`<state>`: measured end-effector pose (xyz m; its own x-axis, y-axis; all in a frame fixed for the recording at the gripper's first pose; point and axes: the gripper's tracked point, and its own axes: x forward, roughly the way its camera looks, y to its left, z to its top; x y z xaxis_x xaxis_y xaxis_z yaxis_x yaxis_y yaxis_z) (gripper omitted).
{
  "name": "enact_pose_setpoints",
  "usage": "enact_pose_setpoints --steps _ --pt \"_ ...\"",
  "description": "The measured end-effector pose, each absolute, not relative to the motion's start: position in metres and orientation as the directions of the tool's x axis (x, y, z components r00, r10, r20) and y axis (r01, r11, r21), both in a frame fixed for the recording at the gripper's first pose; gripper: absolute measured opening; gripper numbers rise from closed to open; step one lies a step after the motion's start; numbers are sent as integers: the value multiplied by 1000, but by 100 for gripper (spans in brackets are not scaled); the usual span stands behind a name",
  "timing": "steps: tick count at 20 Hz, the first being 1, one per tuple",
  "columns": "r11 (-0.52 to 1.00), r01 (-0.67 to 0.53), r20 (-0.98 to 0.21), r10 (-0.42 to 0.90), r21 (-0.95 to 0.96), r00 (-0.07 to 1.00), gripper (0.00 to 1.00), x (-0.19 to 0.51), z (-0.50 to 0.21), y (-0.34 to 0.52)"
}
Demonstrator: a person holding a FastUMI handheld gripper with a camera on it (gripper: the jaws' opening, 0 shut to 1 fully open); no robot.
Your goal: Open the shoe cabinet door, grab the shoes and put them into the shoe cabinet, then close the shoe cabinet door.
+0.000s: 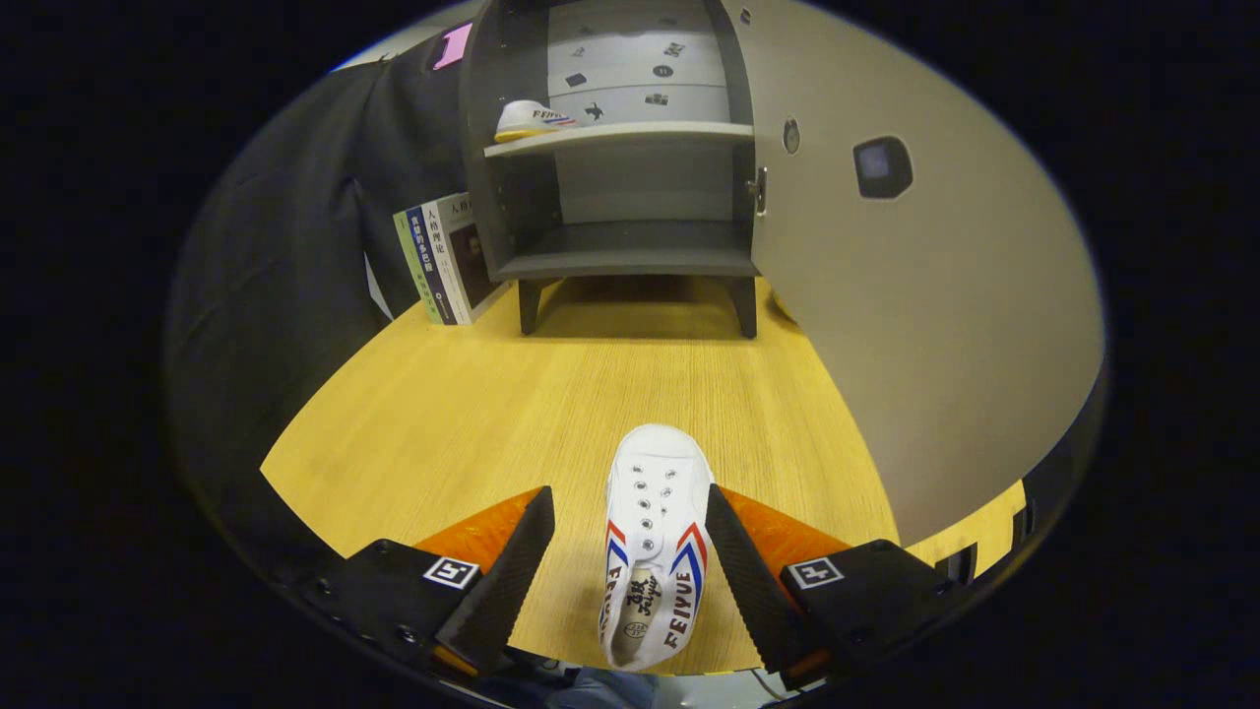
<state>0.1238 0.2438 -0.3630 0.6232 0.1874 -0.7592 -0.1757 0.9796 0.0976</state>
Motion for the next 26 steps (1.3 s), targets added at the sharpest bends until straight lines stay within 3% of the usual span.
enact_pose_setpoints --steps 11,17,19,20,22,23,25,26 --pt "960 -278 -880 164 38 445 92 110 -424 257" --pt "920 -367 -903 38 -135 427 51 111 -432 247" --pt "863 -450 -893 -3 -230 450 50 113 -435 248" --pt "836 -482 -892 -20 -263 452 43 110 -432 246" --pt "845 -470 -889 -13 -254 457 33 110 -430 247" --pt "867 -440 -889 -8 -234 457 33 110 -430 248" --pt "902 -387 -881 13 -194 473 6 113 -429 247" --pt "908 -376 -874 25 -183 486 6 116 -429 246"
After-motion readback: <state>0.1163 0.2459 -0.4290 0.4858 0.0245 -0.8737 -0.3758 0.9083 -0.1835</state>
